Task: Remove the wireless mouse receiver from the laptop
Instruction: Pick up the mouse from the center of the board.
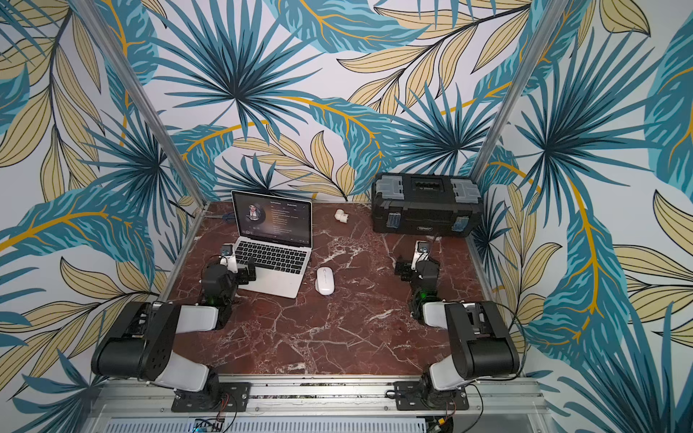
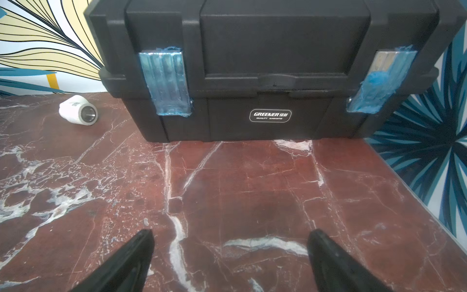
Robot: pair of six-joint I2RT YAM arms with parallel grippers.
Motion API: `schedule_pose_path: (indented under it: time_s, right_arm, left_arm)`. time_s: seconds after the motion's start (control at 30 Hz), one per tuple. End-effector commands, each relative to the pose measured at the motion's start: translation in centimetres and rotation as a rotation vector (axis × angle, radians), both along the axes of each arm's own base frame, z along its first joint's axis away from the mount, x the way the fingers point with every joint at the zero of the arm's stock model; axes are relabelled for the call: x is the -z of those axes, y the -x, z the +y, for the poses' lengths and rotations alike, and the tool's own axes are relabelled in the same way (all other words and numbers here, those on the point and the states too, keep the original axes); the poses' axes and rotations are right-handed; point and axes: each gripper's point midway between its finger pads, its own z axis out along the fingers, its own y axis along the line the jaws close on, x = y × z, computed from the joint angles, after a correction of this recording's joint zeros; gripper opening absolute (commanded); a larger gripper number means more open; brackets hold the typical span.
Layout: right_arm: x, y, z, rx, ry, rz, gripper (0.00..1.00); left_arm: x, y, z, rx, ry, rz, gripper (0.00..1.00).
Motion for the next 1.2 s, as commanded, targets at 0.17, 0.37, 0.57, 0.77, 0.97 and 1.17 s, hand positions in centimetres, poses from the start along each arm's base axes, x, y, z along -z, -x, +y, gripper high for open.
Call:
schedule_pose_path:
  time_s: [0.17, 0.37, 0.57, 0.77, 0.97, 1.17]
  right_arm:
    - [0.2, 0.1, -0.1, 0.000, -0.015, 0.007, 1.00]
    - [0.2, 0.2, 0.0, -0.004, -0.016, 0.006, 1.00]
    - [-5.4, 1.0, 7.1, -0.207, -0.017, 0.183, 1.00]
    - [-2.2, 4.4, 17.4, -0.400, -0.304, 0.402, 1.00]
    - [0.2, 5.2, 25.5, -0.506, -0.287, 0.630, 1.00]
    - [3.3, 4.7, 29.5, -0.504, -0.215, 0.748, 1.00]
  left_arm:
    - [-0.6, -1.1, -1.4, 0.074, -0.026, 0.010, 1.00]
    - [-0.6, -1.1, -1.3, 0.073, -0.026, 0.010, 1.00]
    - [-6.8, 1.1, -4.5, 0.107, -0.098, -0.041, 1.00]
    - [-9.4, 5.3, -11.5, 0.378, 0.223, 0.006, 0.97]
    - [-7.3, 7.5, -12.3, 0.402, 0.286, 0.011, 0.95]
    - [-6.1, 7.2, -12.6, 0.404, 0.300, 0.043, 0.95]
